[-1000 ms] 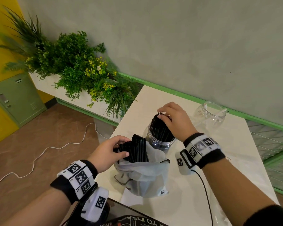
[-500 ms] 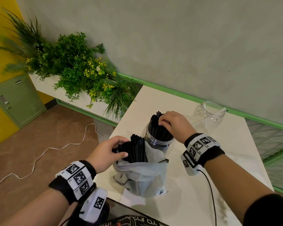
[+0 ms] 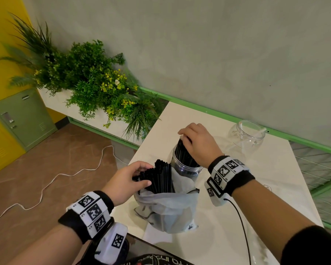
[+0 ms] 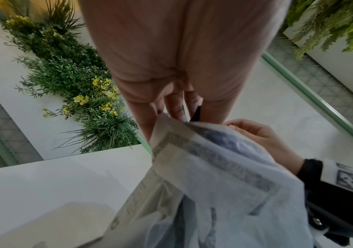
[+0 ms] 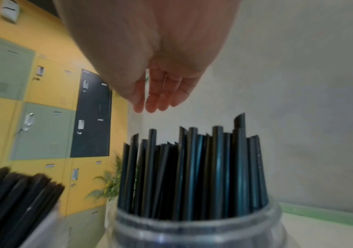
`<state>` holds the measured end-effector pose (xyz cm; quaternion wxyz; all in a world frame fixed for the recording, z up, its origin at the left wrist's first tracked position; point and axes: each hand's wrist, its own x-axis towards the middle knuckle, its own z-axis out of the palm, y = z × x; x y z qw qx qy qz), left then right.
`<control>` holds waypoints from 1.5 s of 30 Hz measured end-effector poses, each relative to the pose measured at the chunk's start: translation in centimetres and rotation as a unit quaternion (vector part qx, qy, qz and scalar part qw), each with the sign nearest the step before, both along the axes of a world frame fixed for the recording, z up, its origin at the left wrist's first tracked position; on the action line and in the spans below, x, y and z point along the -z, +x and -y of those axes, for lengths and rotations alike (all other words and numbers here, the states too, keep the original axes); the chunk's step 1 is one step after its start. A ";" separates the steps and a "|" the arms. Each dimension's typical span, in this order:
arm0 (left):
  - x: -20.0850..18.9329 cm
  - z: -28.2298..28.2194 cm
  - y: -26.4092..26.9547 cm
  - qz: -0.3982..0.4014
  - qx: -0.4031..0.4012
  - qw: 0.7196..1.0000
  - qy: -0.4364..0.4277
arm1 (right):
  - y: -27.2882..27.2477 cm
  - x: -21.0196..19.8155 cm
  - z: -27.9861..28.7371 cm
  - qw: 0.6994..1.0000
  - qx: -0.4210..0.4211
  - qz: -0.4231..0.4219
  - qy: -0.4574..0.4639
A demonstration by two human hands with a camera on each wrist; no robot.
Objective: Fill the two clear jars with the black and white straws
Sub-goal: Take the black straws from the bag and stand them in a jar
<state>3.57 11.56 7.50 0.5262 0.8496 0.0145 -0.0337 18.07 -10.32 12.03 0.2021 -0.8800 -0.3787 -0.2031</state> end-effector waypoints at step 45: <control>0.7 -0.9 0.9 -0.003 -0.008 1.000 0.001 | 3.4 3.7 2.3 0.972 0.191 -0.129 -0.044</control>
